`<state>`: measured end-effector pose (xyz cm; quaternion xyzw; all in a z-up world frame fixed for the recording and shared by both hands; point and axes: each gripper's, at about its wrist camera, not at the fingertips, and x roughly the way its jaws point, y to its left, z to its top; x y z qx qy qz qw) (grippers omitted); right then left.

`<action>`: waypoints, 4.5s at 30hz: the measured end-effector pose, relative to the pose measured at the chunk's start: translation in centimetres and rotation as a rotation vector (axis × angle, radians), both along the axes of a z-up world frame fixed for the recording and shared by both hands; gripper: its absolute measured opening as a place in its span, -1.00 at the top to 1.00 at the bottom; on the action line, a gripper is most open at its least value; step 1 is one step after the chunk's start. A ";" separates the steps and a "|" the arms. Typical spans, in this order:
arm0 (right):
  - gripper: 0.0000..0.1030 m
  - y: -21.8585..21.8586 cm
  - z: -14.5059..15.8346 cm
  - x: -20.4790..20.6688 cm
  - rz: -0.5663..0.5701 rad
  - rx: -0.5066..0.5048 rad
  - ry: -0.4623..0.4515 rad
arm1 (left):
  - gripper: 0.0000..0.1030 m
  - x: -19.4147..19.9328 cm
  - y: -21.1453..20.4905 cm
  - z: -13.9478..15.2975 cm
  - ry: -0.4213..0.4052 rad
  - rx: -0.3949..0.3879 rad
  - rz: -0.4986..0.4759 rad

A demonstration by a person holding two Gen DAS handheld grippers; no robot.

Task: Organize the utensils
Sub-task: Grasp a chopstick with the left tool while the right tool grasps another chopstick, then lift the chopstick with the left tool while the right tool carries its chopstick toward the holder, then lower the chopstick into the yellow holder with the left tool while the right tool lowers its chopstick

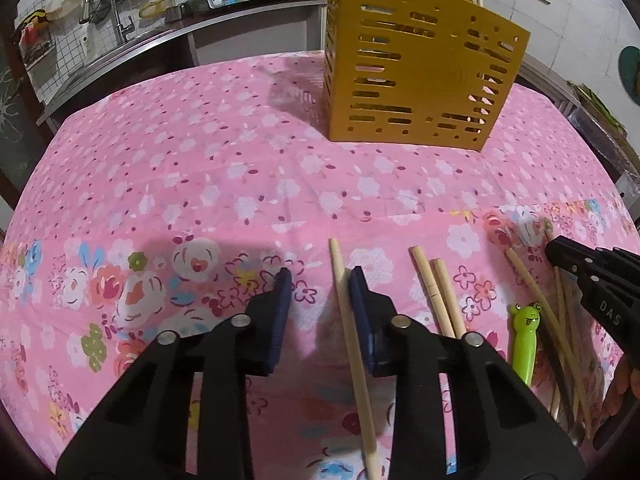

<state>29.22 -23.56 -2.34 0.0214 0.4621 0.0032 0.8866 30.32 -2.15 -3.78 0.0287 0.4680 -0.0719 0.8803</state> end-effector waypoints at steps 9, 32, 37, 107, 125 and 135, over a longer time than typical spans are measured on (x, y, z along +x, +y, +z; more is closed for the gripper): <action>0.88 -1.2 0.2 0.2 -0.019 0.083 -0.010 | 0.87 0.8 0.9 0.2 0.017 -0.068 0.023; 0.89 -4.0 7.3 -2.5 -0.042 0.207 -0.365 | 0.91 -2.5 3.1 8.4 -0.304 -0.186 0.032; 0.89 -4.6 9.4 -3.2 -0.046 0.216 -0.459 | 0.91 -3.2 3.3 10.2 -0.377 -0.195 0.024; 0.89 -2.5 11.9 1.3 -0.008 0.157 -0.543 | 0.91 2.4 1.0 14.4 -0.404 -0.224 -0.033; 0.89 -0.3 24.0 4.9 0.010 0.173 -0.911 | 0.91 2.6 -2.2 27.0 -0.748 -0.224 -0.055; 0.89 0.2 25.8 9.7 -0.013 0.186 -1.031 | 0.91 7.1 -3.0 25.5 -0.798 -0.192 -0.025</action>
